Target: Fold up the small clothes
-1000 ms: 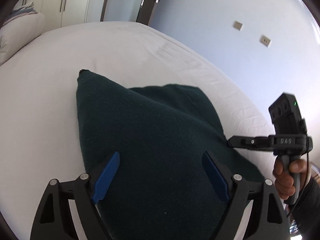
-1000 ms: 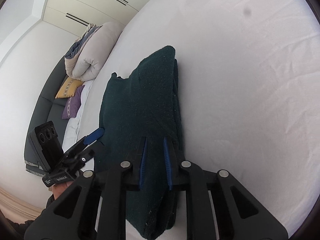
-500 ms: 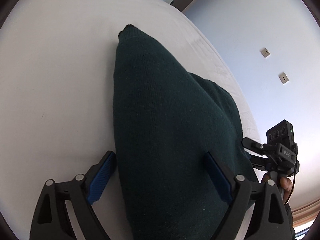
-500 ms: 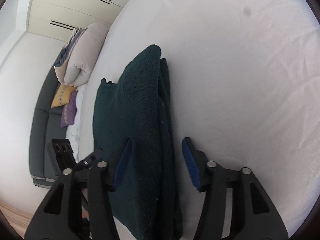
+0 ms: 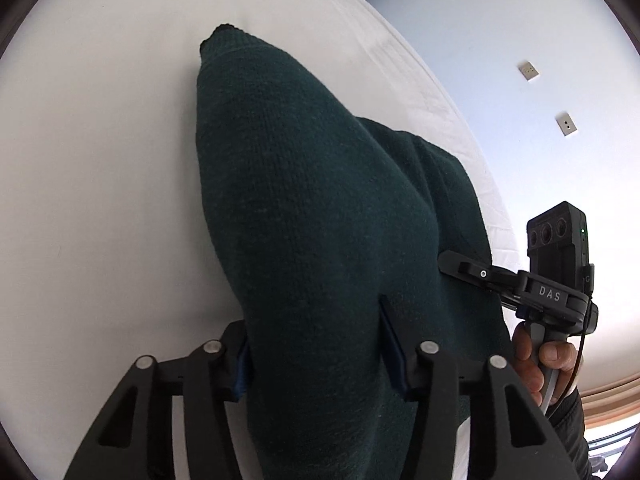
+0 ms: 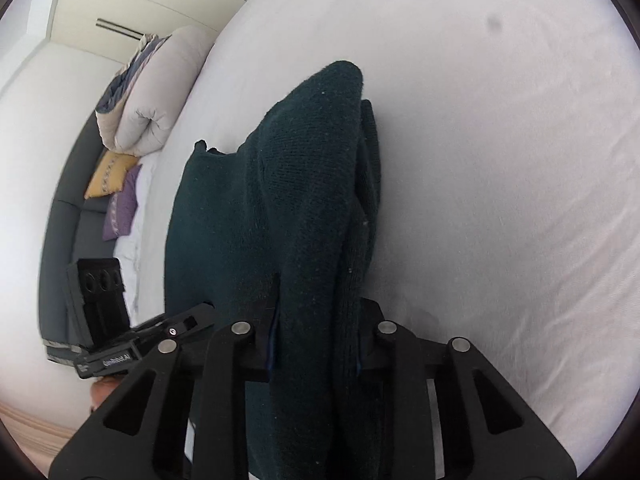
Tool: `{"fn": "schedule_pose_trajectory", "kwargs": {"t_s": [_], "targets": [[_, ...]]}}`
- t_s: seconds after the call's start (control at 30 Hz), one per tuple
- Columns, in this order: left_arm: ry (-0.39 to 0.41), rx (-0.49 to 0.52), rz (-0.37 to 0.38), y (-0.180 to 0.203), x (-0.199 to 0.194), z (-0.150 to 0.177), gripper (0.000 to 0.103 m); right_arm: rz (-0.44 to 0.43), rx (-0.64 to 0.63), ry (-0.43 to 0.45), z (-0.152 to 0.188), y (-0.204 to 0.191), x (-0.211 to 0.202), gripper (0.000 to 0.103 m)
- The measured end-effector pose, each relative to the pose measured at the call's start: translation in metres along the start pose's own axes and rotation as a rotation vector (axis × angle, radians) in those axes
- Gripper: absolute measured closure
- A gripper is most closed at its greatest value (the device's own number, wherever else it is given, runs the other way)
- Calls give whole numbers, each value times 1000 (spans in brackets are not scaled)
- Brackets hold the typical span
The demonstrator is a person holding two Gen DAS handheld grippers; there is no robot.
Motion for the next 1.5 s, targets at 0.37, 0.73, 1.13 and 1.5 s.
{"fn": "schedule_pose_trajectory", "kwargs": {"t_s": [0.37, 0.73, 1.13, 1.5], "targets": [[128, 107, -87, 36, -92, 72, 57, 149, -212, 103, 68, -136, -30, 82], [109, 46, -125, -7, -129, 205, 56, 7, -244, -23, 178, -203, 33, 82], [101, -59, -97, -46, -77, 237, 36, -9, -89, -87, 207, -162, 146, 76], [245, -12, -263, -61, -116, 291, 29, -1, -88, 40, 211, -150, 120, 71]]}}
Point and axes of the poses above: each gripper's, at about its wrist camera, not at the fingertips, and x roughly the way its jaws point, y to its right, z to its underside, the point moved 1 cm from there along x, roughly the way its jaws point, and after that the axes turned 13 degrees about -y, right-handed, at the moved point
